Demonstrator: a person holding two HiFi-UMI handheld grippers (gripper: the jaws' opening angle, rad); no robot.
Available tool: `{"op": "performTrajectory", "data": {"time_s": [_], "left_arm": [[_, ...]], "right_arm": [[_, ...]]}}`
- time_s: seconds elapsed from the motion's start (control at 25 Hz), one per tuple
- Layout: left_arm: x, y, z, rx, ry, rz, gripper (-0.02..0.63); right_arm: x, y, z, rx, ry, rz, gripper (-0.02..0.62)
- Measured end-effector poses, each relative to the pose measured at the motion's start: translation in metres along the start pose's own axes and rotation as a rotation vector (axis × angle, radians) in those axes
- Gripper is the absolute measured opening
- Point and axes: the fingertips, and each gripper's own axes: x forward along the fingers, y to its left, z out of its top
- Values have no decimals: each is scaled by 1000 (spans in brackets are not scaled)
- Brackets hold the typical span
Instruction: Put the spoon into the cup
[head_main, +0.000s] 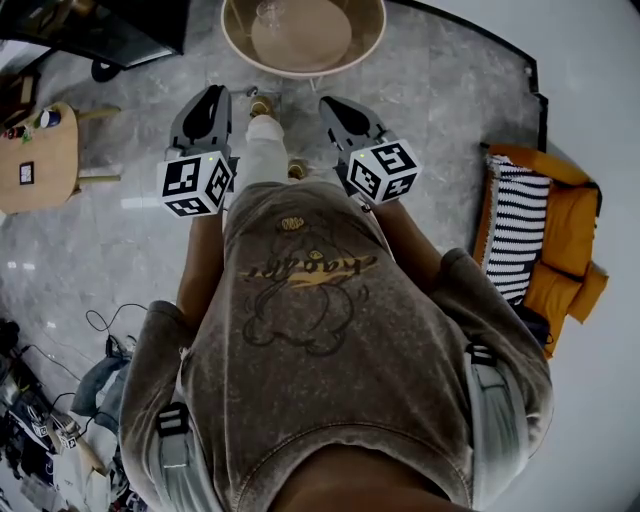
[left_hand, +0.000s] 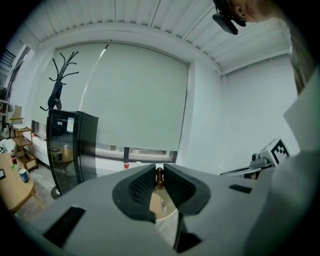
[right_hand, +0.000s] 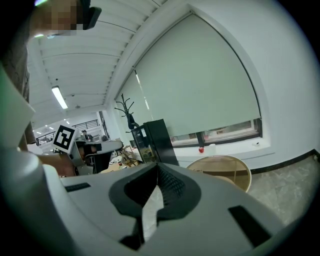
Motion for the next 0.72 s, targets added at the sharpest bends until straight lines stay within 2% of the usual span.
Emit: {"op": "performTrajectory", "data": {"time_s": [0.72], "left_arm": [[100, 27, 18, -3, 2, -42, 60]], "right_arm": [[60, -64, 31, 7, -6, -41, 20]]}}
